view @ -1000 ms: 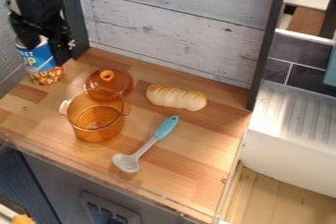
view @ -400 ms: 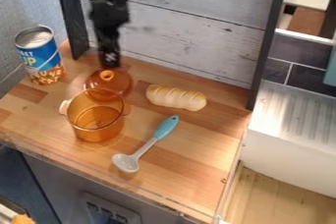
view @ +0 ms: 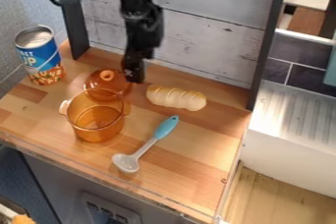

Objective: Move the bread to the right side of the blue spoon

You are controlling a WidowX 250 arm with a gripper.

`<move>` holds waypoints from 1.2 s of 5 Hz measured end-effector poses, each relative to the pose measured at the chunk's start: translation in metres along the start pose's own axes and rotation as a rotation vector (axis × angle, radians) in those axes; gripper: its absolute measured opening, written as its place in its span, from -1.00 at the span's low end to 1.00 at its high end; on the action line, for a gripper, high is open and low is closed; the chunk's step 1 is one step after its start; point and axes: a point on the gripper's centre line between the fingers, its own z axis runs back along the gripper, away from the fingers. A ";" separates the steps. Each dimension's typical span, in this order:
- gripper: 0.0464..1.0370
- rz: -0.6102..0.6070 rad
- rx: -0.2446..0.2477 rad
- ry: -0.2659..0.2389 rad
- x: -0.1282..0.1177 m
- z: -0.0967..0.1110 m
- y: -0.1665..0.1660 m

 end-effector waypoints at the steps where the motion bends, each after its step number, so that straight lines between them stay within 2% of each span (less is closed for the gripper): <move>1: 0.93 -0.220 -0.017 -0.051 0.014 -0.017 -0.003; 2: 0.93 -0.283 -0.044 -0.032 0.032 -0.033 -0.002; 3: 0.93 -0.286 -0.063 -0.011 0.040 -0.047 -0.001; 4: 0.93 -0.257 -0.091 -0.010 0.042 -0.061 0.001; 5: 0.82 -0.182 -0.074 0.000 0.043 -0.065 0.014; 6: 0.27 -0.082 -0.032 -0.014 0.046 -0.065 0.019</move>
